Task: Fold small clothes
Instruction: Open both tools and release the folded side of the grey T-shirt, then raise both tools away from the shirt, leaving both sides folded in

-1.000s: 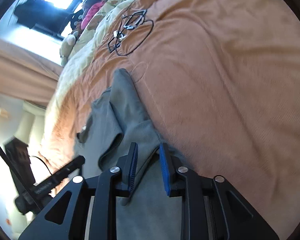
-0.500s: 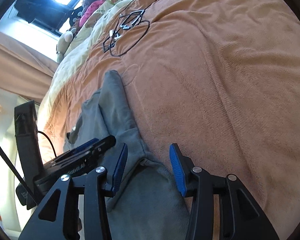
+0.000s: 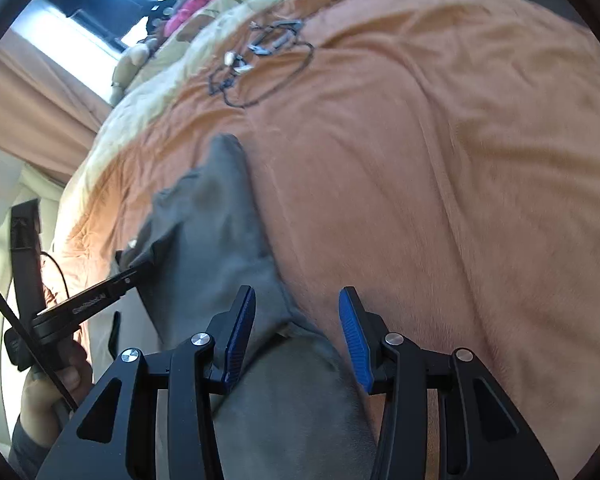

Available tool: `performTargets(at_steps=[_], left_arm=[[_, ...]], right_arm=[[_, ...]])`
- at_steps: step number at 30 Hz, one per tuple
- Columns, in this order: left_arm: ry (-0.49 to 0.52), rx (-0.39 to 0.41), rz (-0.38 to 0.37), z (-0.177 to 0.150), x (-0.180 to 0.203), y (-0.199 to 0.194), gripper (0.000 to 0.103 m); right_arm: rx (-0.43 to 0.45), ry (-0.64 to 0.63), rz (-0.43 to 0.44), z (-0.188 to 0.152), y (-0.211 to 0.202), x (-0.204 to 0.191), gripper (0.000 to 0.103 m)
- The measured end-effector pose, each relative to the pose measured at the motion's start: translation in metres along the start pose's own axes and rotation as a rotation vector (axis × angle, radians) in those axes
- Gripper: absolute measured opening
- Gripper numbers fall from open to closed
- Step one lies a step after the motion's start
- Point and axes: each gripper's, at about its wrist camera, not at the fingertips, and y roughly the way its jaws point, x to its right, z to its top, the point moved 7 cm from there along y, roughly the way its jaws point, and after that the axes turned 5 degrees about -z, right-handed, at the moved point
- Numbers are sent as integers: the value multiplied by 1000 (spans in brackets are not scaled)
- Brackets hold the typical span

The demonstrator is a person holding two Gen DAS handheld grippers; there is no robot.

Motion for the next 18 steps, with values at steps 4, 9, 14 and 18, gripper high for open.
performTargets(at_steps=[4,9,14,18], left_arm=[[-39,-17,-22,2,-15,5,10],[-91,-62,-27,-8,-33,14,23],[-102,-56,-65,-11,-39,17,26],[-98,-54,-77,-11,-40,22,26]], right_arm=[[-8,-46,-14,6,7,-7,43],[-11,-141,-79,29,27,-22,65],[-23,-193,-88,50,48,-37,65],[-56,-258,-83,59,72,-54,65]])
